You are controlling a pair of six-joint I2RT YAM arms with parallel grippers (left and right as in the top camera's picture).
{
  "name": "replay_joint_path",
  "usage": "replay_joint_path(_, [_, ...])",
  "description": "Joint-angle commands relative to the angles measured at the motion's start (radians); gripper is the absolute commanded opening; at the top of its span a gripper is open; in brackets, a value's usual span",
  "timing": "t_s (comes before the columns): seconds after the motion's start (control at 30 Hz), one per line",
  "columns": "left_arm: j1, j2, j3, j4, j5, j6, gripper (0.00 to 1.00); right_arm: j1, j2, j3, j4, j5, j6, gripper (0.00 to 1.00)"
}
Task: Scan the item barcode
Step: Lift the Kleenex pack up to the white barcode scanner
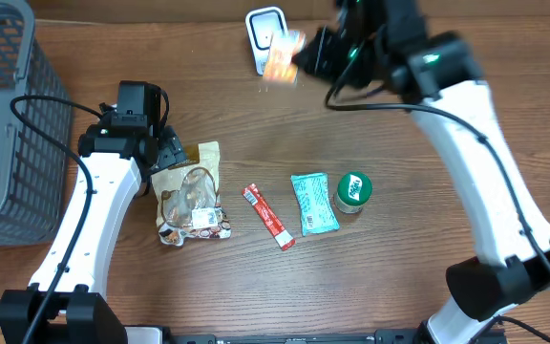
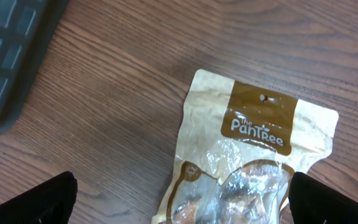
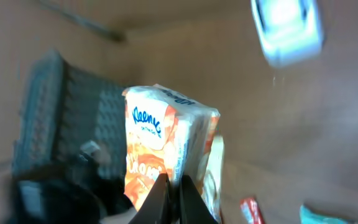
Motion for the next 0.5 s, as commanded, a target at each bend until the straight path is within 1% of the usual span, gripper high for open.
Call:
replay_joint_path(0.0, [-0.001,-0.021,0.018,-0.002,0.004,0.008,1.0,-0.008,-0.013,0.161,-0.015,0.134,-0.082,0.04])
replay_joint_path(0.13, [-0.001,-0.021,0.018,-0.002,0.004,0.008,1.0,-0.006,-0.011,0.193,0.05,0.252,-0.183,0.04])
replay_joint_path(0.23, [-0.001,-0.021,0.018,-0.002,0.004,0.008,1.0,0.003,0.018,0.192,0.104,0.397,-0.26,0.04])
replay_joint_path(0.4, [-0.001,-0.021,0.018,-0.002,0.004,0.008,1.0,0.043,0.112,0.192,0.181,0.539,-0.524,0.04])
replay_joint_path(0.47, [-0.001,-0.021,0.018,-0.002,0.004,0.008,1.0,0.059,0.153,0.192,0.209,0.572,-0.591,0.04])
